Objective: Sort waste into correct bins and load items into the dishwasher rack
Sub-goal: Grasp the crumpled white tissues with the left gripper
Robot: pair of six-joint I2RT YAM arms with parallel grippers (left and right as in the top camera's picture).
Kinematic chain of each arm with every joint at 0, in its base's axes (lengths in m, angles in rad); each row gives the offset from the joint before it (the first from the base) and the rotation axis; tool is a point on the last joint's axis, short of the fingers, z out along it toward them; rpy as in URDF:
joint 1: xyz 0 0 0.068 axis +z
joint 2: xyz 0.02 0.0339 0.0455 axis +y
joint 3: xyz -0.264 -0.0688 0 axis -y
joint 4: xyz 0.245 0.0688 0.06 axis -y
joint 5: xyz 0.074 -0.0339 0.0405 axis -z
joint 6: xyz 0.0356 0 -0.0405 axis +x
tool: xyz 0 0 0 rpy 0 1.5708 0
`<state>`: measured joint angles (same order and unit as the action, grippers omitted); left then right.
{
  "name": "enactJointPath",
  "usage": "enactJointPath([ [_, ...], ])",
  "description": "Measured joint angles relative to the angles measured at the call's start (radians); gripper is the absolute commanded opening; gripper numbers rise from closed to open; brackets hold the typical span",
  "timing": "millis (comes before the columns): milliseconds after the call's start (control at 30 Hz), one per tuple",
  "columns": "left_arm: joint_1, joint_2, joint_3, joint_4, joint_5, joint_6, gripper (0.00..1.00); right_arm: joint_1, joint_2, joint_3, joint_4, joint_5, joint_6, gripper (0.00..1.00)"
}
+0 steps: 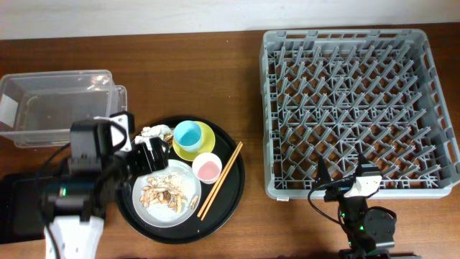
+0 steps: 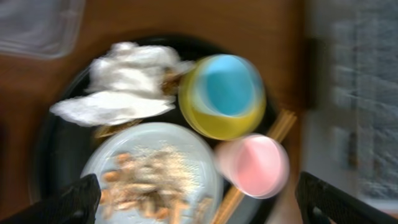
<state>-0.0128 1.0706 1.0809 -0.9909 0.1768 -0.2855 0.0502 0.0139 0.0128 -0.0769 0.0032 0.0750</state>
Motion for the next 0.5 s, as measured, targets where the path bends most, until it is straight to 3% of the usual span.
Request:
enactJointPath([
  [267, 0.000, 0.318, 0.010, 0.026, -0.145, -0.057, 0.98, 0.000, 0.000, 0.000, 0.000, 0.000, 0.000, 0.98],
  [400, 0.000, 0.446, 0.010, 0.106, -0.152, -0.073, 0.71, 0.000, 0.000, 0.000, 0.000, 0.000, 0.000, 0.98],
  [500, 0.000, 0.511, 0.010, 0.174, -0.156, -0.121, 0.60, 0.000, 0.000, 0.000, 0.000, 0.000, 0.000, 0.98],
])
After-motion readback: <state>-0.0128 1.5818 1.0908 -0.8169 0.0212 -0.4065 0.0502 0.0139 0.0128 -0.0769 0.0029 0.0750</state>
